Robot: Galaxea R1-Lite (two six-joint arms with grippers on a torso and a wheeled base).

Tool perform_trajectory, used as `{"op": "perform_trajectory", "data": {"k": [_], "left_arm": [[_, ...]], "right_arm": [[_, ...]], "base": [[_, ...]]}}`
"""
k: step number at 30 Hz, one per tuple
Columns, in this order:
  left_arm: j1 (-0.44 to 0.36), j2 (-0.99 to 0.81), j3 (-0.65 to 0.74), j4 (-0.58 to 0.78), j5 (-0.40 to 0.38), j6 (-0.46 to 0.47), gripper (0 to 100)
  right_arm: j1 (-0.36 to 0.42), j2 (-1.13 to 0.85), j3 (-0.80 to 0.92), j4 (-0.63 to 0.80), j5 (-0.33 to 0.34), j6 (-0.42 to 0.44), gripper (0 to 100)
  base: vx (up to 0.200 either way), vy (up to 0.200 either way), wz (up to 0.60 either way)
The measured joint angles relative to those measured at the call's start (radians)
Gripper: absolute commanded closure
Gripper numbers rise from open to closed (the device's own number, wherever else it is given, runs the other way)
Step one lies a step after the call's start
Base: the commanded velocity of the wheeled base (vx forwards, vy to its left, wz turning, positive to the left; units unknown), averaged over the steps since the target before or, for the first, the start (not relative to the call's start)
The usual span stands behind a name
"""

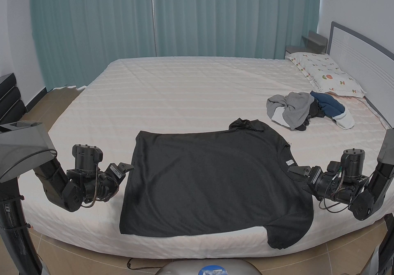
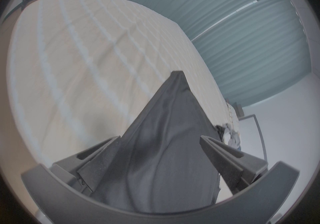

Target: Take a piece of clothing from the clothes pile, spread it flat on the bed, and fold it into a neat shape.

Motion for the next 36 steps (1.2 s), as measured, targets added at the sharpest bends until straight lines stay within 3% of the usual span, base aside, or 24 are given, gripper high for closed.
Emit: {"op": "perform_trajectory", "data": {"k": [10, 20, 29, 33, 36], "left_arm": [[-0.019, -0.018, 0.121, -0.073, -0.02, 0.049, 0], [-0.039, -0.019, 0.156, -0.078, -0.028, 0.051, 0], [-0.055, -0.043, 0.201, -0.073, -0.018, 0.068, 0], [-0.034, -0.065, 0.22, -0.065, -0.023, 0.136, 0], [-0.003, -0.077, 0.247, -0.066, -0.036, 0.253, 0]], "right_arm": [[-0.018, 0.141, 0.162, -0.314, 0.076, 0.046, 0], [-0.024, 0.211, 0.2, -0.32, 0.086, 0.105, 0], [-0.021, 0.223, 0.201, -0.32, 0.086, 0.106, 0], [-0.018, 0.225, 0.203, -0.32, 0.085, 0.106, 0], [-0.017, 0.226, 0.203, -0.32, 0.085, 0.106, 0]], "base": [[0.0, 0.0, 0.0], [0.0, -0.18, 0.0], [0.0, 0.0, 0.0], [0.0, 0.0, 0.0], [0.0, 0.0, 0.0]]}}
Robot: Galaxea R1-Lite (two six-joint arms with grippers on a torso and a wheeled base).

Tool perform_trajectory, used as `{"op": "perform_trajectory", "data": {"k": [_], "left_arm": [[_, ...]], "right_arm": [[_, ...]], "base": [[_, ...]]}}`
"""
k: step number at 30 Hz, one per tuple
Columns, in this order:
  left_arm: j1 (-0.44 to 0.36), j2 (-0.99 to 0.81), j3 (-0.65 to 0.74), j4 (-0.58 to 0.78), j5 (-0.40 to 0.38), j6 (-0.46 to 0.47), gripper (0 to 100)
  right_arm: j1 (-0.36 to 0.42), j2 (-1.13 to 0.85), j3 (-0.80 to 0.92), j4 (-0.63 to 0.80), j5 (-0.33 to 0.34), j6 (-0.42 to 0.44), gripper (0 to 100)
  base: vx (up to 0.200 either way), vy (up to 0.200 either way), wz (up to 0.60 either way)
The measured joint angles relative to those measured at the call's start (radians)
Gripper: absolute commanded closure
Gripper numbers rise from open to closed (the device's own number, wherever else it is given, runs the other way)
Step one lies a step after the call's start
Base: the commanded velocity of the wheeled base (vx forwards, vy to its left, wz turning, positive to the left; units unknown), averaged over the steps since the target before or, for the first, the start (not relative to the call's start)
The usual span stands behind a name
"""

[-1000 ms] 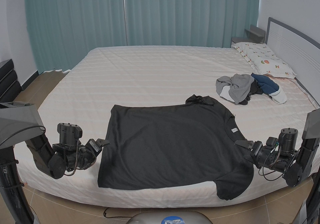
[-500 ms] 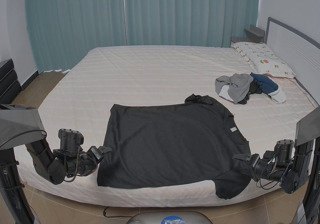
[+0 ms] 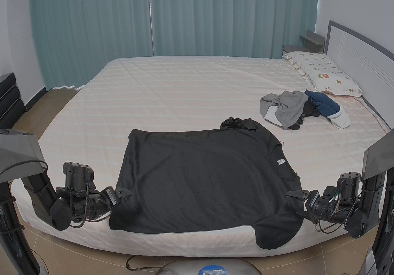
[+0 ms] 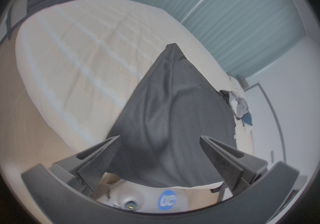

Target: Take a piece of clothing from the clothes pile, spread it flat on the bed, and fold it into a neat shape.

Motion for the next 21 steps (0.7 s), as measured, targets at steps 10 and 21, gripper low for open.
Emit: {"op": "perform_trajectory", "data": {"k": [10, 21], "left_arm": [[0.182, -0.023, 0.081, 0.004, -0.25, 0.26, 0], [0.183, 0.053, 0.106, -0.007, -0.268, 0.38, 0]], "right_arm": [[0.006, 0.005, 0.005, 0.0, 0.001, 0.001, 0], [0.008, 0.01, 0.013, 0.0, 0.026, -0.003, 0]], "base": [[0.0, 0.0, 0.0], [0.0, 0.0, 0.0]]}}
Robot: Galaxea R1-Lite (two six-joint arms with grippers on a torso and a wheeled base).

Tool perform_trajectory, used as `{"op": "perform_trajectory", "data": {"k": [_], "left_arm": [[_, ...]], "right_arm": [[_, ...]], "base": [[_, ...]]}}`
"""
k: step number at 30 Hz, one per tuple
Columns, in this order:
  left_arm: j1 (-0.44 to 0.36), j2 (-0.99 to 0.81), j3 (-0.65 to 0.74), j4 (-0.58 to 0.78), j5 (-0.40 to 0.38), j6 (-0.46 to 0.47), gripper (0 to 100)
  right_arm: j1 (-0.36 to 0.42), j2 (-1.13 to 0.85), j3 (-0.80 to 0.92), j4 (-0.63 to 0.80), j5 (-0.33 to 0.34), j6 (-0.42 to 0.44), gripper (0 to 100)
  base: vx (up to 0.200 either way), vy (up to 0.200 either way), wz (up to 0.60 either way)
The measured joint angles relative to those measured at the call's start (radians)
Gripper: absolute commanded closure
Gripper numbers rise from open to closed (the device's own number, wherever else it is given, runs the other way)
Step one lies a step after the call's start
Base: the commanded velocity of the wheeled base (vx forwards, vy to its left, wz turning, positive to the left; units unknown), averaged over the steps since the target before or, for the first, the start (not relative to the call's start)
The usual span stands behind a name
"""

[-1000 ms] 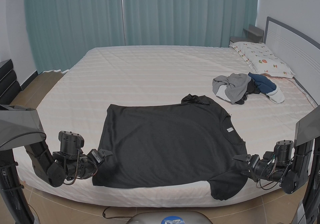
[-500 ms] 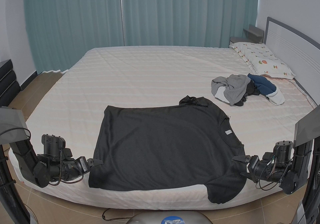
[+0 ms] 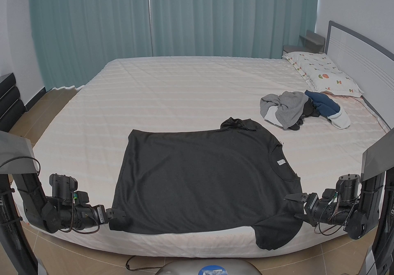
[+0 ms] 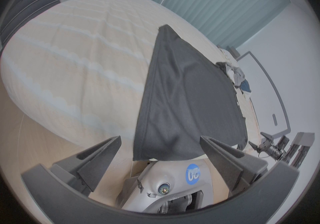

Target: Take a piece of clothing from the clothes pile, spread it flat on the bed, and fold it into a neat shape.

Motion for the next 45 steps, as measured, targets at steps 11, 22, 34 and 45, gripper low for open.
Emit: {"op": "perform_trajectory", "data": {"k": [11, 22, 34, 45], "left_arm": [[-0.05, 0.072, 0.003, -0.065, 0.016, 0.006, 0], [-0.067, 0.093, 0.0, -0.065, 0.032, 0.006, 0], [-0.101, 0.119, 0.001, -0.101, 0.103, 0.003, 0], [-0.102, 0.124, -0.003, -0.102, 0.111, -0.01, 100]], "right_arm": [[0.001, 0.003, 0.001, 0.0, 0.001, -0.002, 0], [0.002, 0.004, 0.001, 0.0, 0.002, -0.002, 0], [0.002, 0.004, 0.001, 0.0, 0.002, -0.002, 0], [0.001, 0.004, 0.001, 0.0, 0.002, -0.002, 0]], "base": [[0.0, 0.0, 0.0], [0.0, 0.0, 0.0], [0.0, 0.0, 0.0], [0.0, 0.0, 0.0]]}}
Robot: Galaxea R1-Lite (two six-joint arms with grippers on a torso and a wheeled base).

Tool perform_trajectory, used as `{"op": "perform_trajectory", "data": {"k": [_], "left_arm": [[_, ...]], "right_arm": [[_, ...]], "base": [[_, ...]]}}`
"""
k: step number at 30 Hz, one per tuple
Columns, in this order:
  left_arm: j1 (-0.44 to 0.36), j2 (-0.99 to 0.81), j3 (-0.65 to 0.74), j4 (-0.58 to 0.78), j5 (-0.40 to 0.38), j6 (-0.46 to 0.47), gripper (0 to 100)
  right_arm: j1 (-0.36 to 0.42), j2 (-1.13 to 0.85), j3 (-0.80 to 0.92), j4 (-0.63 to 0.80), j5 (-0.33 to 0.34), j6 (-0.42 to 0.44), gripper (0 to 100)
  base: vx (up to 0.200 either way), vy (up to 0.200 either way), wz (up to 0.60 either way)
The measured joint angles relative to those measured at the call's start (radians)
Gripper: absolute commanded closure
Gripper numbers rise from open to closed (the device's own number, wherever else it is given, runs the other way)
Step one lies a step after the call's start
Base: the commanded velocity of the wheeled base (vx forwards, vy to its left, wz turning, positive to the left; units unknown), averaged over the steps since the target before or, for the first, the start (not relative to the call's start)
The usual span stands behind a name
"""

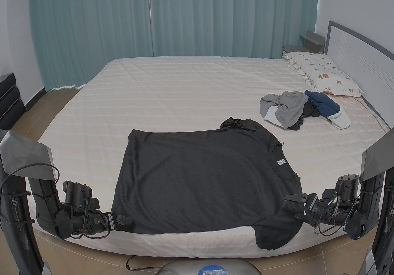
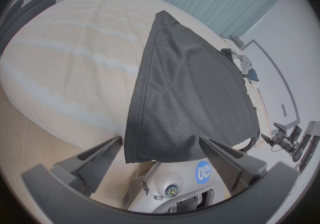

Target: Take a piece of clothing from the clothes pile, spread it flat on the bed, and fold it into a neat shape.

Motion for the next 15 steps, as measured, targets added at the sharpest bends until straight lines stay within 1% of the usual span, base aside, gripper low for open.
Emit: {"op": "perform_trajectory", "data": {"k": [10, 15], "left_arm": [[0.004, 0.001, 0.004, 0.0, 0.012, 0.001, 100], [0.018, -0.001, 0.015, -0.001, 0.034, 0.001, 100]], "right_arm": [[0.0, 0.0, 0.0, 0.0, -0.001, 0.0, 0], [-0.001, 0.0, 0.0, 0.0, -0.001, 0.0, 0]], "base": [[0.0, 0.0, 0.0], [0.0, 0.0, 0.0]]}}
